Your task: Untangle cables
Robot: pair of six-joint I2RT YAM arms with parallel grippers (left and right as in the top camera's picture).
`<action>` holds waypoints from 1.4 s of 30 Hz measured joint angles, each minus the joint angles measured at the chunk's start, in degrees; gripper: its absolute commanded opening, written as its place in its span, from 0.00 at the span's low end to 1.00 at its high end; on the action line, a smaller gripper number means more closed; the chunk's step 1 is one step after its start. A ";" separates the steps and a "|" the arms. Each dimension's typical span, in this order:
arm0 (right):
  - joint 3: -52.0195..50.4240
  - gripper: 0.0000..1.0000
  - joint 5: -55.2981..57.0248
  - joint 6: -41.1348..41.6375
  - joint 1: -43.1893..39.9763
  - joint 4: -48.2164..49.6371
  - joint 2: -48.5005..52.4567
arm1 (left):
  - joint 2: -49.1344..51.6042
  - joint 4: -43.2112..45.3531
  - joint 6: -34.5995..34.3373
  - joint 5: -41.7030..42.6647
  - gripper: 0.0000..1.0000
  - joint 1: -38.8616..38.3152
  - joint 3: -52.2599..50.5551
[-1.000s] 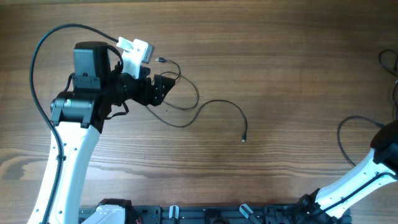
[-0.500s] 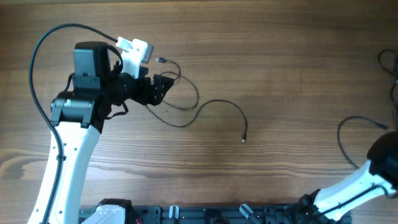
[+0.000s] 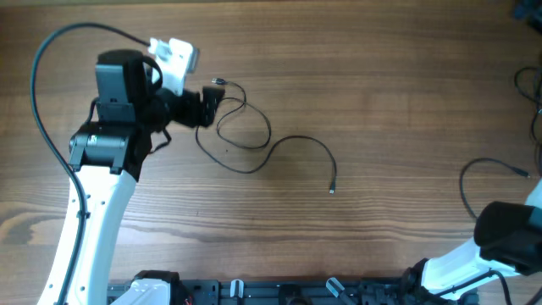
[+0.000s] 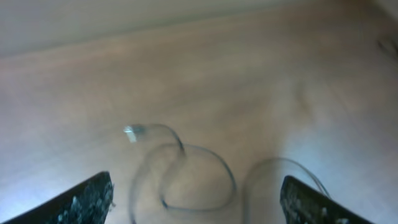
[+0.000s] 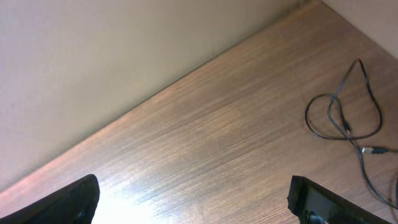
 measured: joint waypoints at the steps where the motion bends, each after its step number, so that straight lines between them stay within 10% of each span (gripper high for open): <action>1: 0.00 1.00 1.68 -0.04 1.75 -0.04 -0.24 | -0.02 3.45 0.24 -0.61 0.93 0.00 0.00; 10: 0.00 1.00 8.61 -1.73 8.85 -1.90 -2.34 | 0.07 30.88 1.70 -4.57 1.00 0.00 0.33; 42: 0.00 1.00 8.72 -2.01 26.53 -13.29 -2.38 | 2.62 19.91 2.08 -12.98 0.98 -5.49 0.20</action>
